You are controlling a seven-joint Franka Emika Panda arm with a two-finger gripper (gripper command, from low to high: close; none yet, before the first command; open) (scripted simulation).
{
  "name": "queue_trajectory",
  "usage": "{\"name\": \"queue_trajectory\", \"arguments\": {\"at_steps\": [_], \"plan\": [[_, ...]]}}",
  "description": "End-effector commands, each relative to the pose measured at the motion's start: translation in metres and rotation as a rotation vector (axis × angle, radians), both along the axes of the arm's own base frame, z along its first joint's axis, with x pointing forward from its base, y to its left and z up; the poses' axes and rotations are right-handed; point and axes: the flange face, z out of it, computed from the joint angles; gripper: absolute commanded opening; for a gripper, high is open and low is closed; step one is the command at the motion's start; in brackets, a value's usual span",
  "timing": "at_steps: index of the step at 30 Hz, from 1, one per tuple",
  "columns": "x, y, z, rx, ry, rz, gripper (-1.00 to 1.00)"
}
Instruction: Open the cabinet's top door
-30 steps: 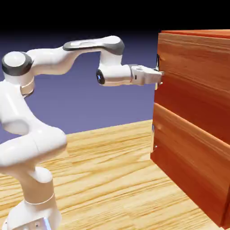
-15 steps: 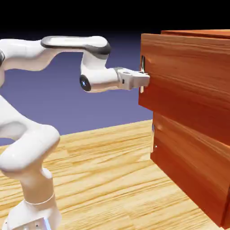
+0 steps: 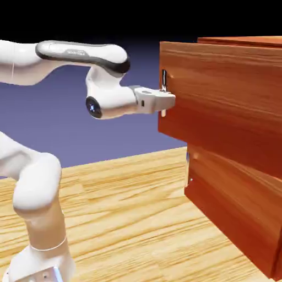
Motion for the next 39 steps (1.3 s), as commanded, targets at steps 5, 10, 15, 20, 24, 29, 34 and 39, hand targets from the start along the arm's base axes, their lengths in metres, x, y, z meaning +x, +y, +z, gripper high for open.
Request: {"name": "queue_trajectory", "arguments": {"at_steps": [5, 10, 15, 20, 24, 29, 34, 39], "plan": [[-0.031, -0.026, 0.000, 0.002, 0.000, 0.083, -1.00], [-0.055, -0.049, 0.000, 0.002, 0.000, 0.152, -1.00], [-0.072, -0.068, 0.000, 0.002, 0.000, 0.206, -1.00], [-0.086, -0.084, 0.000, 0.002, 0.000, 0.250, -1.00], [-0.096, -0.098, 0.000, 0.002, 0.001, 0.287, -1.00], [-0.112, -0.120, 0.000, 0.002, 0.001, 0.343, -1.00], [-0.130, -0.150, 0.000, 0.002, 0.001, 0.416, -1.00], [-0.147, -0.185, 0.000, 0.002, 0.001, 0.497, -1.00]]}}
